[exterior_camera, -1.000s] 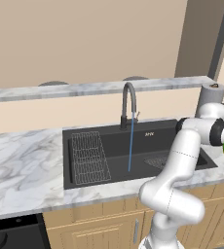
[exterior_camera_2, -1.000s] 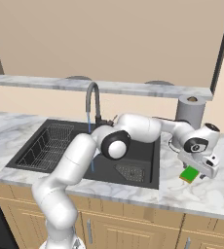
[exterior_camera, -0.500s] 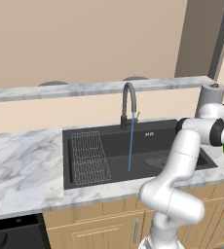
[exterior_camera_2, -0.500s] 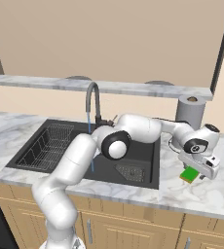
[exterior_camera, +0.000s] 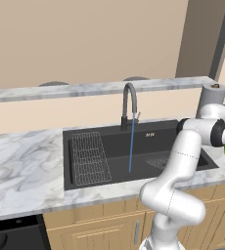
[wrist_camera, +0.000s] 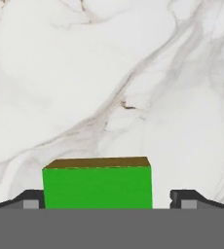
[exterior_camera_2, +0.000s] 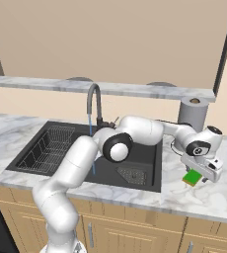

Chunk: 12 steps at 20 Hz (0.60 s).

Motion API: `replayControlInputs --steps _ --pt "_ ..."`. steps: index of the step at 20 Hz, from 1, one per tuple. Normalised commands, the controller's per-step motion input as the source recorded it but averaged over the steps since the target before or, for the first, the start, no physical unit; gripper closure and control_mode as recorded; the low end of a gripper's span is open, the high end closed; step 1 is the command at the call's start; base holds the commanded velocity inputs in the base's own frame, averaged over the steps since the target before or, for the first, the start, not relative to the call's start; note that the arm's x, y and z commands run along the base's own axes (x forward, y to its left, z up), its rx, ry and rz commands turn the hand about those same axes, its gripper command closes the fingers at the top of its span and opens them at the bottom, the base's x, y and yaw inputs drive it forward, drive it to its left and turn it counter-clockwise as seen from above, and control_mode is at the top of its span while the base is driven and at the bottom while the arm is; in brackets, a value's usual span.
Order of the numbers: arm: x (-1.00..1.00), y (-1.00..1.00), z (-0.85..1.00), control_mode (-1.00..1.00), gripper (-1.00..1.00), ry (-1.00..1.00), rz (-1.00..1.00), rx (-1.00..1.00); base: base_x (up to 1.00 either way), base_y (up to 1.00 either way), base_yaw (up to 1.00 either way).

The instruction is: Soak the sponge with water for a few seconds and then drop it inside the sink.

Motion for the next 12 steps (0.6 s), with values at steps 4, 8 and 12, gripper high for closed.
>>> replayControlInputs --steps 4,8,12 --pt "0.0 0.17 -0.34 -1.0 -1.0 0.0 0.0 0.0 0.0 0.0 0.0" --pt "0.0 0.04 -0.39 -1.0 -1.0 0.0 0.0 0.0 0.0 0.0 0.0" --pt "0.0 0.0 -0.43 -1.0 -1.0 0.0 0.0 0.0 0.0 0.0 0.0"
